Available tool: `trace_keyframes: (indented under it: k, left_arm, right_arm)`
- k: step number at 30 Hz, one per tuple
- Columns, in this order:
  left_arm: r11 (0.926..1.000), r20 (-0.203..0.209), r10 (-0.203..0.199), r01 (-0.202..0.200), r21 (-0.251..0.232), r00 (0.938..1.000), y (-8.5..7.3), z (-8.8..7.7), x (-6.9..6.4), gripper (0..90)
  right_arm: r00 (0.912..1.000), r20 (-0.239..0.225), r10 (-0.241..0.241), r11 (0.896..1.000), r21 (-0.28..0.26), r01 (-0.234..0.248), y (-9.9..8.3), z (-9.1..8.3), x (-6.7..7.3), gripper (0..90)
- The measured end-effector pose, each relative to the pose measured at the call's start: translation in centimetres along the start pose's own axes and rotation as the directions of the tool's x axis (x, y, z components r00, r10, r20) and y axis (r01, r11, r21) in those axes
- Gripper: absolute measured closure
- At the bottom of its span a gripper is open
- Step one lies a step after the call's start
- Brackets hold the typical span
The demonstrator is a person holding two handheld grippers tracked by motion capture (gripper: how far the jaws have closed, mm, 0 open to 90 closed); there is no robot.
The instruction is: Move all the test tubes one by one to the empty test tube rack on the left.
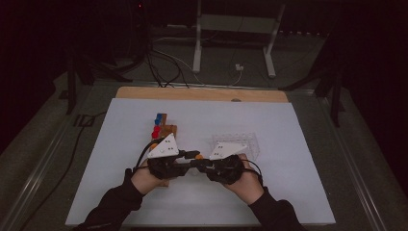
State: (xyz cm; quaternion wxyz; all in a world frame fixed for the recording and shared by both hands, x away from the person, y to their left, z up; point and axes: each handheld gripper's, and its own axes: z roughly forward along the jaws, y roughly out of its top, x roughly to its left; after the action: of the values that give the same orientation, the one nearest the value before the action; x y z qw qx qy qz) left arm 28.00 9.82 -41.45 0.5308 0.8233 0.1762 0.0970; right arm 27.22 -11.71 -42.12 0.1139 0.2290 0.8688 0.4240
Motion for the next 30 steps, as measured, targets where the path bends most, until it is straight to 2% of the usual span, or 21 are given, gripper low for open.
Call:
trace_keyframes:
  k: [6, 7, 8, 15, 21, 24, 28, 30]
  left_arm:
    - [0.9999, -0.01, -0.007, 0.007, -0.008, 0.9999, 0.1, -0.2, 0.1, 71.2]
    - [0.9999, -0.007, -0.011, 0.011, -0.01, 0.9999, 0.1, -0.2, 0.1, 71.2]
    - [0.9999, -0.015, -0.009, 0.009, -0.011, 0.9998, 0.1, -0.3, 0.1, 71.3]
    - [0.9982, -0.032, -0.034, 0.032, -0.052, 0.9989, 0.5, -1.5, 0.7, 71.7]
    - [0.9946, -0.055, -0.043, 0.038, -0.096, 0.9975, 1.1, -2.9, 1.1, 71.8]
    - [0.9924, -0.078, -0.042, 0.033, -0.118, 0.996, 1.3, -3.7, 1.2, 71.8]
    - [0.989, -0.121, -0.045, 0.027, -0.146, 0.9917, 1.5, -5.2, 1.7, 71.9]
    - [0.9869, -0.141, -0.05, 0.028, -0.159, 0.9887, 1.6, -6.0, 1.9, 71.9]
  right_arm:
    - [1.0, -0.003, 0.002, 1.0, -0.012, -0.002, 0.0, -0.1, 0.0, 74.7]
    - [1.0, -0.006, 0.004, 1.0, -0.016, -0.004, 0.0, -0.1, -0.1, 72.2]
    - [0.9999, -0.009, 0.007, 1.0, -0.022, -0.007, 0.0, -0.1, -0.2, 62.4]
    - [0.9997, 0.022, 0.012, 0.998, -0.066, -0.01, 0.2, -1.1, -0.7, 38.1]
    - [0.9995, 0.025, 0.019, 0.997, -0.082, -0.017, 0.2, -1.4, -0.9, 28.3]
    - [0.9992, 0.03, 0.026, 0.995, -0.096, -0.023, 0.3, -1.5, -0.8, 18.2]
    - [0.9993, 0.014, 0.035, 0.993, -0.113, -0.033, 0.1, -1.8, -0.9, 3.4]
    - [0.9992, 0.009, 0.04, 0.992, -0.116, -0.039, 0.0, -1.9, -0.9, 2.2]
